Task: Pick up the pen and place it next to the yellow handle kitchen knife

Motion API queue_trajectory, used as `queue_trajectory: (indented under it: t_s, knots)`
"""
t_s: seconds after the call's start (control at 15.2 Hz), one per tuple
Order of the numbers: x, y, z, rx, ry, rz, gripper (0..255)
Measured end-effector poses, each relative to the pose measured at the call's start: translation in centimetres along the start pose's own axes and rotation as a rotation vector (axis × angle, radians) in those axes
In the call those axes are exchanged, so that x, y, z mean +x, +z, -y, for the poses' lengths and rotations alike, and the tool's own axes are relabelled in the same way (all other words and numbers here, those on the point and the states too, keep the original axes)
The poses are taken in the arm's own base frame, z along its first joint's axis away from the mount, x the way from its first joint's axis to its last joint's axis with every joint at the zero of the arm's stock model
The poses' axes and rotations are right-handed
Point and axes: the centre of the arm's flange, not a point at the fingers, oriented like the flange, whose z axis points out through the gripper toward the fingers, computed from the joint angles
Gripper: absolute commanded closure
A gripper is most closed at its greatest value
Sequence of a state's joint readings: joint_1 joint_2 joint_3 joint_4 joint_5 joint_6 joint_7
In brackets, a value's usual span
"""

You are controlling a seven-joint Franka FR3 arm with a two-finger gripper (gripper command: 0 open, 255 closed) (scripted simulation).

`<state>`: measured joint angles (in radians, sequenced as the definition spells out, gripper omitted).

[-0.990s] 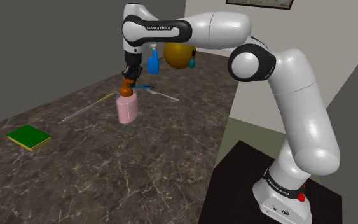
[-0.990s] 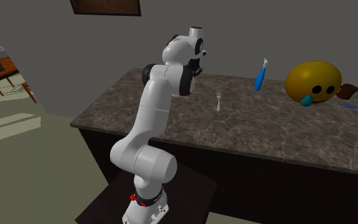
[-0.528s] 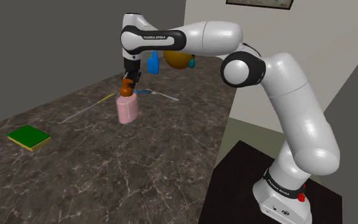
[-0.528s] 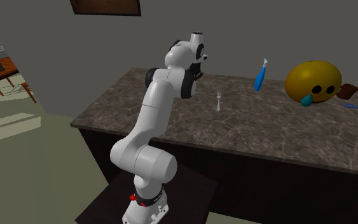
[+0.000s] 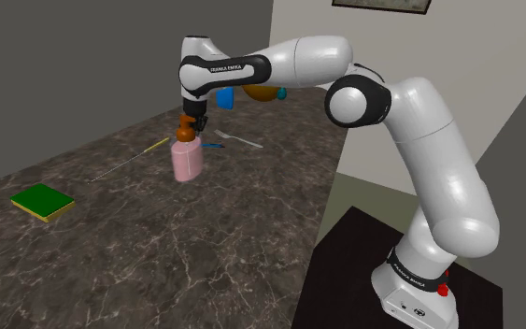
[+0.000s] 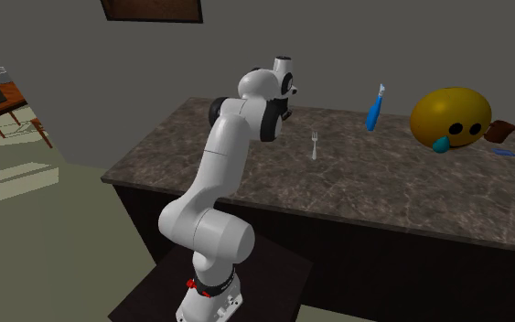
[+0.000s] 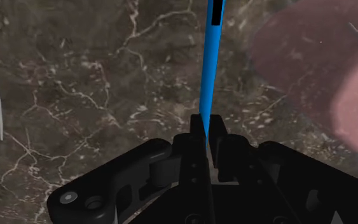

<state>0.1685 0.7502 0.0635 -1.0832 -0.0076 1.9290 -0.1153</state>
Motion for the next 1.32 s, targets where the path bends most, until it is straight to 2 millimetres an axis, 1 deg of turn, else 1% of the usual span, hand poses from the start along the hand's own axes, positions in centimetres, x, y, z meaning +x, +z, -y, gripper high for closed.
queue_trajectory:
  t_s: [0.07, 0.2, 0.33, 0.46, 0.79, 0.86, 1.25, 1.32]
  knots:
    - [0.1, 0.5, -0.2, 0.0, 0.0, -0.001, 255]
    - [0.0, 0.9, -0.3, -0.001, 0.002, -0.011, 255]
    - [-0.3, 2.3, -0.1, 0.0, 0.0, 0.001, 255]
    - [-0.2, 3.1, -0.1, 0.001, -0.001, 0.004, 255]
    - [-0.3, 3.3, -0.1, 0.001, -0.001, 0.005, 255]
    - [-0.3, 3.3, -0.1, 0.001, -0.001, 0.005, 0]
    - [-0.3, 3.4, -0.1, 0.001, -0.001, 0.006, 0]
    - [-0.3, 2.7, 0.0, 0.001, -0.001, 0.006, 0]
